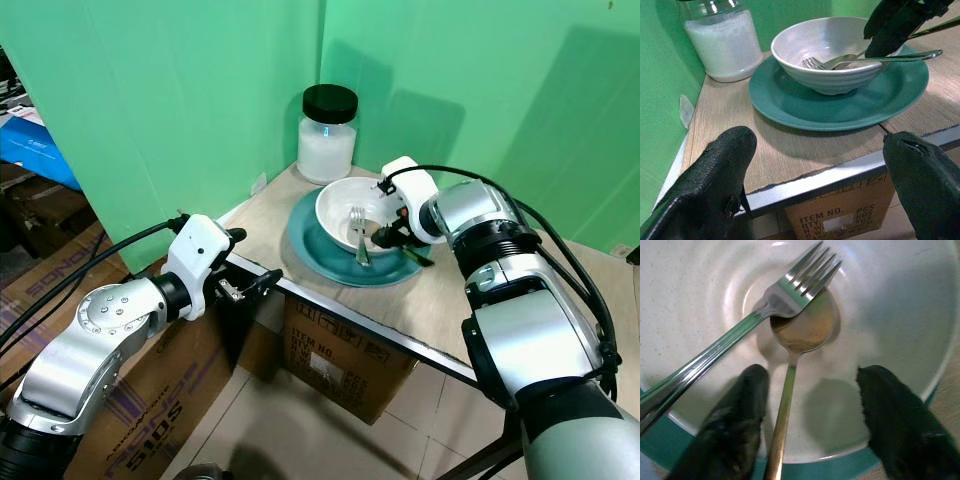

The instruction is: Setting the table

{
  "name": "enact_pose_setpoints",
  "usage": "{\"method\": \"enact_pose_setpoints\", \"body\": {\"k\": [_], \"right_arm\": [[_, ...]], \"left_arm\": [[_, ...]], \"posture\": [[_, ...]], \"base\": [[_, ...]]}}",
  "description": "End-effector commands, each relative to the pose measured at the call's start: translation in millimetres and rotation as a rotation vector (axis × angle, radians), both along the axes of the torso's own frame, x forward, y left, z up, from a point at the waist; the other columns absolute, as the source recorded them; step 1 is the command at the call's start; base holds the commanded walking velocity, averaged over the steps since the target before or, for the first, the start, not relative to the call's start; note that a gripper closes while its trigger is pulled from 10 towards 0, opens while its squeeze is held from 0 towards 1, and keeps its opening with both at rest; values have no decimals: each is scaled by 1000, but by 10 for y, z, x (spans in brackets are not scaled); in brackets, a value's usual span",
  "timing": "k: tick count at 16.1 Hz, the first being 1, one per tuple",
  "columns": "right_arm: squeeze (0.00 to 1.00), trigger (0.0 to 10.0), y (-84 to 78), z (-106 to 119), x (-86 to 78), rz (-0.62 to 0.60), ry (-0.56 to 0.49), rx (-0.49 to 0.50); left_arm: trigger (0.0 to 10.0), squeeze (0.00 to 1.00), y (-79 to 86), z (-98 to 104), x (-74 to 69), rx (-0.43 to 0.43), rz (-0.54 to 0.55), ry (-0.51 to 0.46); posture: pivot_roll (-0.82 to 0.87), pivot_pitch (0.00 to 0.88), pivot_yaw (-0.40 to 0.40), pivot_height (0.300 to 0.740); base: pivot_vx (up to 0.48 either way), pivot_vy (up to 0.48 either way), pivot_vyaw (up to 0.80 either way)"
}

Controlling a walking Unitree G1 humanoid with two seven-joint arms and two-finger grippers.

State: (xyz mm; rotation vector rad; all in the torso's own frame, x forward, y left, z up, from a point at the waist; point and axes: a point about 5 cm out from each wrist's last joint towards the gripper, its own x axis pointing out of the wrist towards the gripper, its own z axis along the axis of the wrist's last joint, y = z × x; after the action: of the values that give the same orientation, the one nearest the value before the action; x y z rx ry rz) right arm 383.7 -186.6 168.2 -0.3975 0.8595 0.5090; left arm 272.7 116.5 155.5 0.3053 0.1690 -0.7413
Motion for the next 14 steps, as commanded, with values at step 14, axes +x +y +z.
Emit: {"method": "enact_pose_setpoints", "body": {"k": [14], "right_arm": [[0, 0, 64, 36, 46, 29, -13, -19]], "left_arm": [[10000, 0, -20, 2, -51, 5, -14, -4]], "posture": [[75, 0, -88, 740]], "base": [[0, 0, 0]]}}
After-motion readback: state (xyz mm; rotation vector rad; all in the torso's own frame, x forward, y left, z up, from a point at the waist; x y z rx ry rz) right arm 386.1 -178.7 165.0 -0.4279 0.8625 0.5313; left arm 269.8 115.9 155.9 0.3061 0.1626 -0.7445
